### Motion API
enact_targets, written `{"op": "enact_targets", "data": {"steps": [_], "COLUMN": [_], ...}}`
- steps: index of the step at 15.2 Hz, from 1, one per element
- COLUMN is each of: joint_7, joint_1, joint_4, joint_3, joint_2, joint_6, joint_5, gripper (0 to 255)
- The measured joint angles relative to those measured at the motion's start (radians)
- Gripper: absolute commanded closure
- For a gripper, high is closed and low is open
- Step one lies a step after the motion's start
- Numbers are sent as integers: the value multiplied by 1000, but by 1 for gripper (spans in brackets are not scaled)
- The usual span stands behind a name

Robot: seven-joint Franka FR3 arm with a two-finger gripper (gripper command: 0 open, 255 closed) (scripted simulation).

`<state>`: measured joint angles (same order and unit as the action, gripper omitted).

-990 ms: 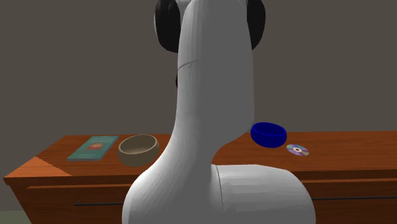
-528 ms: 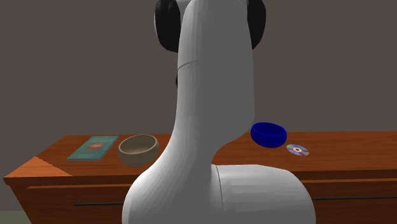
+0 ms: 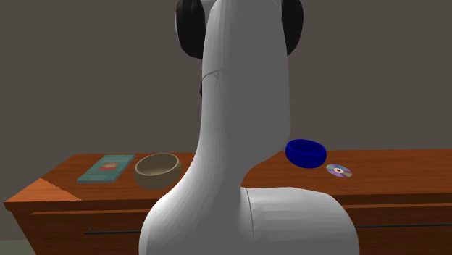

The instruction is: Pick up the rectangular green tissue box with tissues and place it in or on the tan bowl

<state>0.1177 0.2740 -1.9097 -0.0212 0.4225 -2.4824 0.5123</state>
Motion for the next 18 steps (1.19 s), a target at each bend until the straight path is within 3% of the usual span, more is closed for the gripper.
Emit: {"op": "enact_targets", "data": {"steps": [18], "joint_7": [-99], "joint_1": [-12], "joint_4": [55], "joint_3": [-35], "joint_2": [-128], "joint_6": [181], "joint_5": [-81], "gripper": [255]}}
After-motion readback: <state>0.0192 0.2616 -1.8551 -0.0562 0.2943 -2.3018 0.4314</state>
